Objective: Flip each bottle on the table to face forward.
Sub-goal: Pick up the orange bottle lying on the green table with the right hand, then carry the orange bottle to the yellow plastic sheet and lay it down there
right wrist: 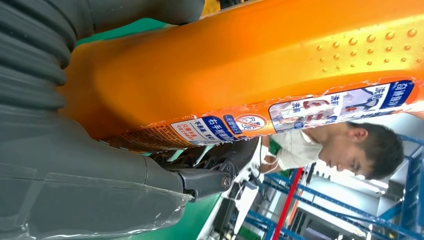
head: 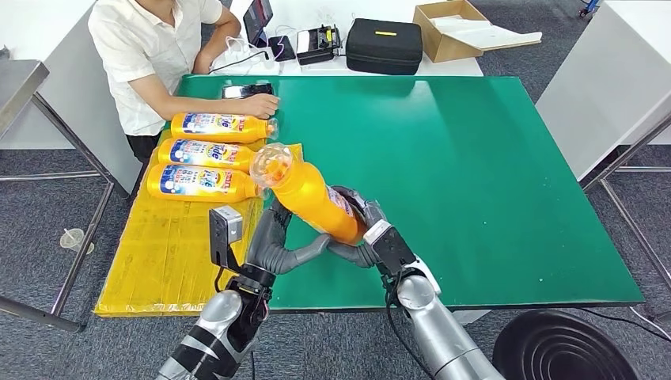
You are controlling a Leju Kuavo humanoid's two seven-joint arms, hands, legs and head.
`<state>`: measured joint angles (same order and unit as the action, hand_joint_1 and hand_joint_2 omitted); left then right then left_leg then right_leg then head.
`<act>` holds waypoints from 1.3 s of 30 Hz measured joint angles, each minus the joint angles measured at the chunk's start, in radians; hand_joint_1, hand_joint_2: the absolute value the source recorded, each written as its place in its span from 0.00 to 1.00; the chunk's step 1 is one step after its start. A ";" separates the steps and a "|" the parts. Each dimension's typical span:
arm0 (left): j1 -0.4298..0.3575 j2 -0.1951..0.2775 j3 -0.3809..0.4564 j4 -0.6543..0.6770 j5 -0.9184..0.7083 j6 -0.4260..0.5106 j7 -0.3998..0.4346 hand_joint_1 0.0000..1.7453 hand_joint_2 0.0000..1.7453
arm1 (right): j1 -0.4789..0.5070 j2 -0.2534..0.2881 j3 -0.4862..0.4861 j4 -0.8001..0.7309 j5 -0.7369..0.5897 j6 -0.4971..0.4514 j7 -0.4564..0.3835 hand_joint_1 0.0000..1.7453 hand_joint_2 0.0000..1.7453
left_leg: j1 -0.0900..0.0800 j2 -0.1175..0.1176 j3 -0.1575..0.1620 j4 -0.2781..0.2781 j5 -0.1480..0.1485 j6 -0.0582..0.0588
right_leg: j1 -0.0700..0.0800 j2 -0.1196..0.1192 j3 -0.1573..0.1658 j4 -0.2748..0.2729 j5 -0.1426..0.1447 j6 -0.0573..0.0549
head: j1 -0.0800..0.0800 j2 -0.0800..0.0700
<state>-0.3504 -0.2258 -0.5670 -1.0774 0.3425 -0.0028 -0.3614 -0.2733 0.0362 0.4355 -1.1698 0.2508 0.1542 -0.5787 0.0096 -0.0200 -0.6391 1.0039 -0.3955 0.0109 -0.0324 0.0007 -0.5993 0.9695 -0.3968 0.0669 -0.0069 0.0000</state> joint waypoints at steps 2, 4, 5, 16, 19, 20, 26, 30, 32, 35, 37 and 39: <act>-0.004 -0.006 0.000 -0.002 0.000 -0.003 -0.003 0.00 1.00 | 0.000 0.002 0.013 0.005 -0.003 -0.002 0.000 1.00 1.00 | 0.000 0.000 0.000 0.000 0.000 0.000 | 0.000 0.000 0.000 0.000 0.000 0.000 | 0.000 0.000; -0.005 -0.012 -0.001 -0.008 0.002 -0.008 -0.005 0.00 1.00 | 0.000 0.002 0.027 0.012 -0.003 -0.005 -0.001 1.00 1.00 | 0.000 0.000 0.000 0.000 0.000 0.000 | 0.000 0.000 0.000 0.000 0.000 0.000 | 0.000 0.000; -0.005 -0.014 -0.001 -0.013 0.007 -0.013 -0.006 0.00 1.00 | -0.001 0.002 0.033 0.016 -0.003 -0.007 -0.001 1.00 1.00 | 0.000 0.000 0.000 0.000 0.000 0.000 | 0.000 0.000 0.000 0.000 0.000 0.000 | 0.000 0.000; 0.004 -0.016 0.007 -0.070 0.122 -0.069 0.006 0.25 1.00 | -0.005 0.001 0.086 0.059 0.016 -0.012 -0.012 1.00 1.00 | 0.000 0.000 0.000 0.000 0.000 0.000 | 0.000 0.000 0.000 0.000 0.000 0.000 | 0.000 0.000; 0.008 -0.016 0.012 -0.080 0.136 -0.070 0.009 0.99 1.00 | -0.007 0.001 0.097 0.066 0.018 -0.018 -0.014 1.00 1.00 | 0.000 0.000 0.000 0.000 0.000 0.000 | 0.000 0.000 0.000 0.000 0.000 0.000 | 0.000 0.000; 0.009 -0.016 0.014 -0.081 0.137 -0.069 0.011 1.00 1.00 | -0.009 0.001 0.100 0.068 0.021 -0.022 -0.015 1.00 1.00 | 0.000 0.000 0.000 0.000 0.000 0.000 | 0.000 0.000 0.000 0.000 0.000 0.000 | 0.000 0.000; 0.009 -0.016 0.018 -0.079 0.119 -0.056 0.016 1.00 1.00 | -0.015 0.001 0.115 0.078 0.036 -0.041 -0.017 1.00 1.00 | 0.000 0.000 0.000 0.000 0.000 0.000 | 0.000 0.000 0.000 0.000 0.000 0.000 | 0.000 0.000; 0.007 -0.016 0.019 -0.075 0.117 -0.052 0.016 1.00 1.00 | -0.018 0.000 0.119 0.083 0.036 -0.043 -0.018 1.00 1.00 | 0.000 0.000 0.000 0.000 0.000 0.000 | 0.000 0.000 0.000 0.000 0.000 0.000 | 0.000 0.000; 0.005 -0.016 0.019 -0.072 0.113 -0.049 0.017 1.00 1.00 | -0.018 0.000 0.120 0.085 0.037 -0.043 -0.019 1.00 1.00 | 0.000 0.000 0.000 0.000 0.000 0.000 | 0.000 0.000 -0.001 0.000 0.000 0.000 | 0.000 0.000; -0.004 -0.016 0.016 -0.061 0.092 -0.036 0.016 1.00 1.00 | -0.018 0.000 0.121 0.086 0.042 -0.048 -0.018 0.91 1.00 | 0.000 0.000 0.000 0.000 0.000 0.000 | 0.000 0.000 -0.001 0.000 0.000 0.000 | 0.000 0.000; -0.012 -0.016 0.010 -0.050 0.072 -0.028 0.006 1.00 1.00 | -0.019 0.000 0.121 0.086 0.044 -0.052 -0.017 0.42 1.00 | 0.000 0.000 0.000 0.000 0.000 0.000 | 0.000 0.000 0.000 0.000 0.000 0.000 | 0.000 0.000; -0.019 -0.016 0.004 -0.042 0.057 -0.022 -0.003 1.00 1.00 | -0.019 0.001 0.122 0.085 0.045 -0.057 -0.016 0.01 1.00 | 0.000 0.000 0.000 0.000 0.000 0.000 | 0.000 0.000 0.000 0.000 0.000 0.000 | 0.000 0.000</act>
<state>-0.3692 -0.2422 -0.5627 -1.1193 0.3991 -0.0245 -0.3642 -0.2919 0.0368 0.5578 -1.0843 0.2954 0.0969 -0.5949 0.0096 -0.0199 -0.6394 1.0039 -0.3955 0.0110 -0.0325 0.0008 -0.5998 0.9695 -0.3968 0.0669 -0.0068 0.0000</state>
